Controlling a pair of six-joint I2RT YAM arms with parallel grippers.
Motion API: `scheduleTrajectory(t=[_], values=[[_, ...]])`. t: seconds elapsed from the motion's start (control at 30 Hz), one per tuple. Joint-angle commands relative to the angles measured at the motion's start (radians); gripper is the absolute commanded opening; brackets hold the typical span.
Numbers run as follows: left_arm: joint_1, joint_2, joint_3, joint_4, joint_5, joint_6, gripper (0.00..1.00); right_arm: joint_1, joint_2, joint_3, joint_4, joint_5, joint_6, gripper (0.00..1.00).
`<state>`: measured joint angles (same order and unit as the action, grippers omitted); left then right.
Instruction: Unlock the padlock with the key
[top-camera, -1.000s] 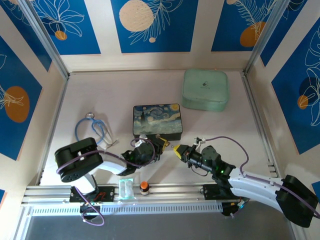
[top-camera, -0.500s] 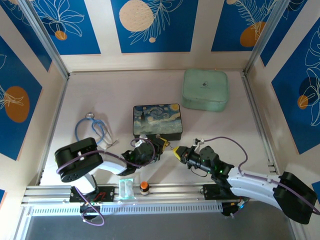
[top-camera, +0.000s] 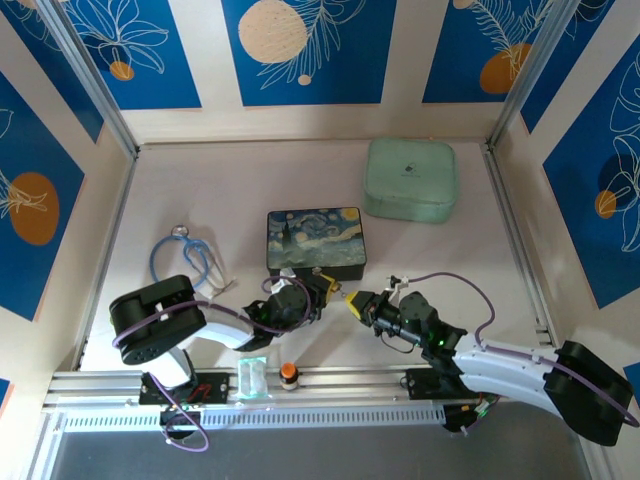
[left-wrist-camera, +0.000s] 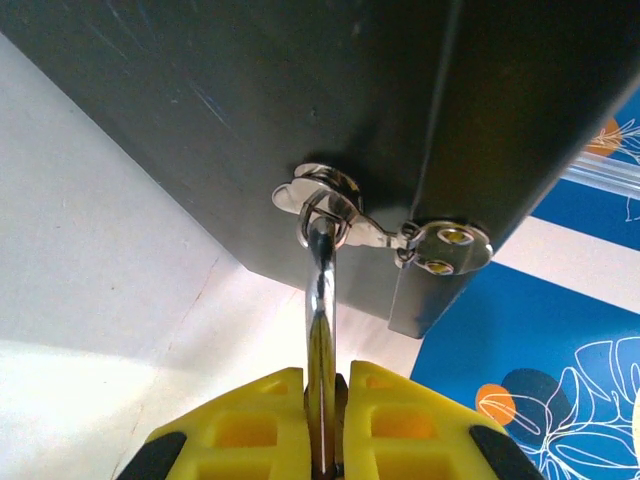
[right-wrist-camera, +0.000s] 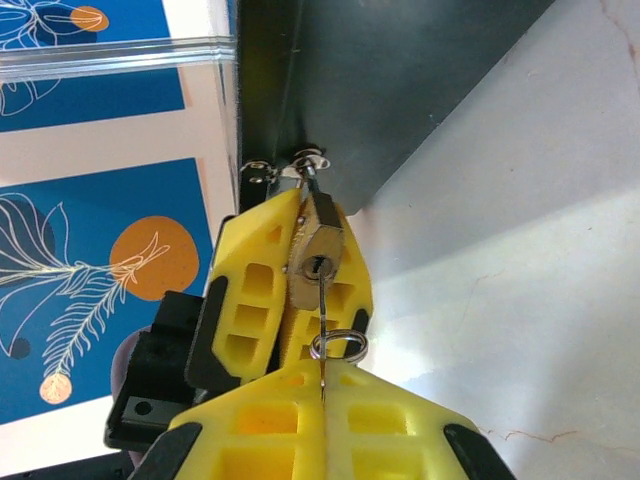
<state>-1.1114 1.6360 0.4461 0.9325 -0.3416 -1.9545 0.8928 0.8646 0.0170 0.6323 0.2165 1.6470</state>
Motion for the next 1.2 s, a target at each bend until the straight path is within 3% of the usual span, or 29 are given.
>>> scheduleTrajectory(t=[0.0, 0.23, 0.43, 0.7, 0.93, 1.17], values=[[-0.014, 0.008, 0.028, 0.116, 0.013, -0.003, 0.0, -0.005, 0.036, 0.026, 0.054, -0.003, -0.024, 0.0], [-0.018, 0.01, 0.025, 0.135, 0.018, 0.004, 0.0, -0.014, 0.056, 0.026, 0.097, -0.007, -0.043, 0.0], [-0.017, -0.004, 0.031, 0.059, 0.049, 0.022, 0.0, -0.054, -0.046, 0.012, -0.011, -0.029, -0.052, 0.0], [-0.019, 0.048, 0.037, 0.201, 0.054, 0.023, 0.0, -0.243, -0.075, -0.003, -0.084, -0.296, -0.052, 0.0], [-0.02, 0.045, 0.035, 0.185, 0.045, 0.023, 0.0, -0.205, -0.095, 0.018, -0.142, -0.288, -0.047, 0.0], [-0.022, 0.05, 0.052, 0.183, 0.055, 0.022, 0.0, -0.192, -0.031, 0.024, -0.082, -0.27, -0.05, 0.0]])
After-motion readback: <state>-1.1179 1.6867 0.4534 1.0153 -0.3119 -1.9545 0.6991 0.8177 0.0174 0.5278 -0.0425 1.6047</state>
